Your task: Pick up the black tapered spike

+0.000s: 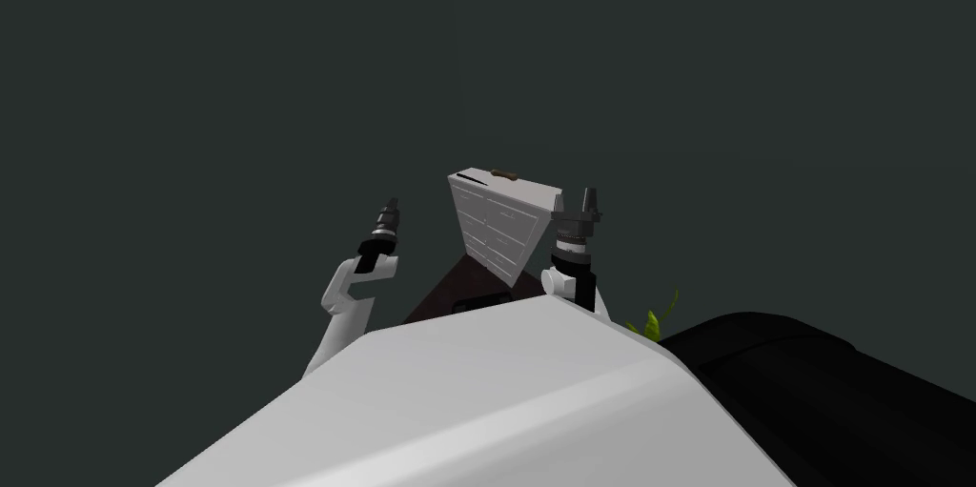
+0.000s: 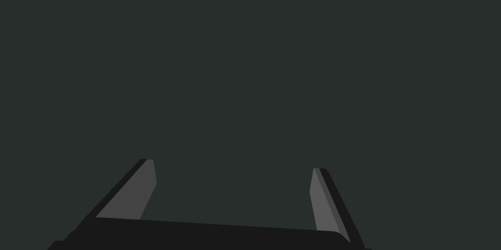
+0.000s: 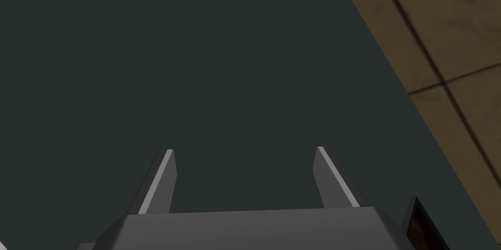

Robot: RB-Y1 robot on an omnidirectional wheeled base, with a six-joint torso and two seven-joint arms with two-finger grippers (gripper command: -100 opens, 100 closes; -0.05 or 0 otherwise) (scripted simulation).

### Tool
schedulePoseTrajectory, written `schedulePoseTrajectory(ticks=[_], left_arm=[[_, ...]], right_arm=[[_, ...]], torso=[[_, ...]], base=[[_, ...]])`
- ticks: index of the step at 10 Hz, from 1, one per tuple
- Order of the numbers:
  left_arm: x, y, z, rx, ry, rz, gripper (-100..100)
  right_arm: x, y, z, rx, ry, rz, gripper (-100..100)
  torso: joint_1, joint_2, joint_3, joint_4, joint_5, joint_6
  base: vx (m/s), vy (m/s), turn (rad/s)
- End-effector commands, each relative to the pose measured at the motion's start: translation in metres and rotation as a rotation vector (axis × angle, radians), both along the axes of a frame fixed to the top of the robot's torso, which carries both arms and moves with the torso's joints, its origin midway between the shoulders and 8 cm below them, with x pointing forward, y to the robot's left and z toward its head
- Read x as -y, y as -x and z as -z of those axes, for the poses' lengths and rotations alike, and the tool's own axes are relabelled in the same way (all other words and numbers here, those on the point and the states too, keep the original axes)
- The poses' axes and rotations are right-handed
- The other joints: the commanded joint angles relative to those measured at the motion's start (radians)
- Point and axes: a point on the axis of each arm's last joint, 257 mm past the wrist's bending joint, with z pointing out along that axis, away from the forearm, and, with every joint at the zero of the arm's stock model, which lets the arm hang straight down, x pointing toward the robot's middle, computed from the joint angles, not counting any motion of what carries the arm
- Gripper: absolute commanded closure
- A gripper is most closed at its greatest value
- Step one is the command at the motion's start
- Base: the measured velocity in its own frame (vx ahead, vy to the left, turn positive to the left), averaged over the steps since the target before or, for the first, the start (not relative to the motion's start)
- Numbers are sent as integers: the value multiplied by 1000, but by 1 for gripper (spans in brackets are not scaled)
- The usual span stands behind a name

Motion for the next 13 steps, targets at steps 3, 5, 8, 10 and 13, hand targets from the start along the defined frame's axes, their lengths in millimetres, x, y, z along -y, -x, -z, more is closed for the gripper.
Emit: schedulePoseTrajectory(ticks=[3, 5, 8, 10, 13], left_arm=[[-36, -22, -6, -41, -9, -80, -100], [-60, -35, -10, -64, -12, -133, -100], [-83, -53, -23, -88, 2, -195, -100], [-81, -61, -35, -84, 15, -201, -100], [-104, -73, -46, -111, 35, -262, -100]], right_arm=[[0, 0, 0, 0, 0, 0, 0], [0, 0, 0, 0, 0, 0, 0], [0, 0, 0, 0, 0, 0, 0], [0, 0, 0, 0, 0, 0, 0], [0, 0, 0, 0, 0, 0, 0]], torso=[[1, -1, 0, 0, 0, 0], [0, -1, 0, 0, 0, 0], [1, -1, 0, 0, 0, 0], [0, -1, -1, 0, 0, 0], [0, -1, -1, 0, 0, 0]], base=[[-32, -18, -20], [-48, -33, -43], [-29, -20, -32], [-20, -15, -19], [-22, -17, -42]])
